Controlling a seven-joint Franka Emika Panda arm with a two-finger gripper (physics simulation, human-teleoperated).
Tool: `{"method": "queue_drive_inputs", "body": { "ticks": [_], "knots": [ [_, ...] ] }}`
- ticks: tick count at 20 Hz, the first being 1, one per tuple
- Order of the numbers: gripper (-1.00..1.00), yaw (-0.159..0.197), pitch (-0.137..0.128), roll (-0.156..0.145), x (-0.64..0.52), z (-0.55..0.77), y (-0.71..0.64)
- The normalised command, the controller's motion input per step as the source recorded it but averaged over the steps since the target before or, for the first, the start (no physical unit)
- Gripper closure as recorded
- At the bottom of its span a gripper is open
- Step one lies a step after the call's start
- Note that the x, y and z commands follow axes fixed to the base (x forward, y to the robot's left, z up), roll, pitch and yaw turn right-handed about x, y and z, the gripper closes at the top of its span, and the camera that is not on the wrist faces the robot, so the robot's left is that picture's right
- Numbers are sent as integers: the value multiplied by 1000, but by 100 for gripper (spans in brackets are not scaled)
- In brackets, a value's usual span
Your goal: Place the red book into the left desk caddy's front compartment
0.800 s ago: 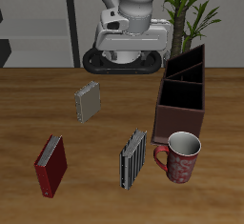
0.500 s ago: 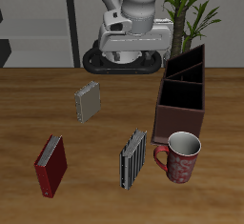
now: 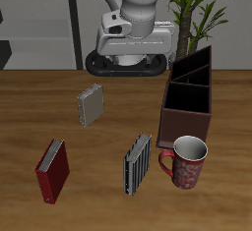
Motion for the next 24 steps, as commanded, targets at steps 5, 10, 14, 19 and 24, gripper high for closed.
{"method": "queue_drive_inputs", "body": {
  "ticks": [5,10,14,19,24],
  "knots": [
    [-100,56,22,39,283,63,-270],
    [-100,82,37,68,361,-76,-236],
    [-100,6,67,8,429,-122,-478],
    [-100,19,-18,-97,460,-98,-679],
    [-100,-38,-16,-39,184,22,-503]
  ]
}}
